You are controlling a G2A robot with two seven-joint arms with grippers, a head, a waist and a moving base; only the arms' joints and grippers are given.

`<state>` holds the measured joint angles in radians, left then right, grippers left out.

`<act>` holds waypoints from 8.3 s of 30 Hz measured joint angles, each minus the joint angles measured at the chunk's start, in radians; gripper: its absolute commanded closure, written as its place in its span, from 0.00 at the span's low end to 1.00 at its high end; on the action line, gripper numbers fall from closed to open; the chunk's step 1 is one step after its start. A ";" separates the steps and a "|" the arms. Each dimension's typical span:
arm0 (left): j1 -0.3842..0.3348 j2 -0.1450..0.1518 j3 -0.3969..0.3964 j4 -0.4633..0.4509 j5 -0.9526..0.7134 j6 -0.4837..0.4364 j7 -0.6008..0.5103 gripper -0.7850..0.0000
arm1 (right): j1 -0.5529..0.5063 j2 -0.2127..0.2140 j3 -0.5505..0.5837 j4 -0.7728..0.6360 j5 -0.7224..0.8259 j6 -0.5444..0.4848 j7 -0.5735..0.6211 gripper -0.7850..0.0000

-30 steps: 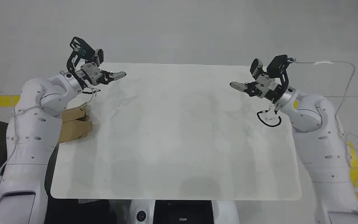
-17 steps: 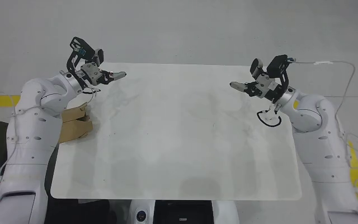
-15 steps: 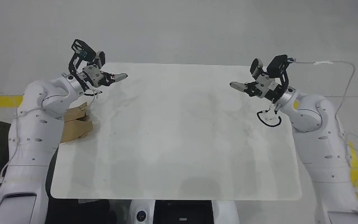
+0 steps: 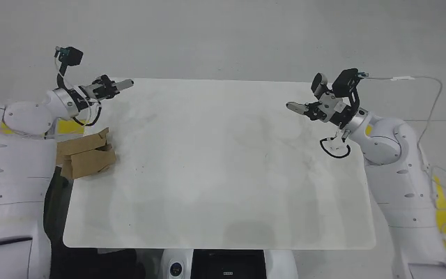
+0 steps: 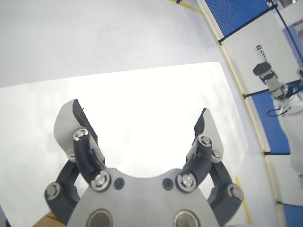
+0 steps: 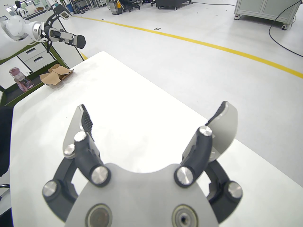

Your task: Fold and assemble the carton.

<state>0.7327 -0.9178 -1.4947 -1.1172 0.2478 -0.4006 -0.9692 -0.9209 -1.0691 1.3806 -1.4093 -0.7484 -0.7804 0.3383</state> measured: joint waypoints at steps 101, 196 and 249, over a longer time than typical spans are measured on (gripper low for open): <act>-0.243 0.173 0.132 0.484 -0.342 -0.205 -0.245 1.00 | 0.000 0.000 0.000 0.000 0.000 0.000 0.000 0.00; -0.598 0.217 1.326 -0.215 -0.691 -0.605 0.154 1.00 | 0.361 -0.077 -0.676 0.193 0.498 -0.232 0.331 0.55; -0.366 0.201 1.031 -0.135 -0.369 -0.612 0.542 0.00 | 0.293 -0.081 -0.641 0.277 0.717 -0.137 -0.181 1.00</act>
<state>0.3665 -0.7167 -0.4639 -1.2524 -0.1209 -1.0123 -0.4268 -0.6283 -1.1503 0.7398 -1.1318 -0.0317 -0.9173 0.1574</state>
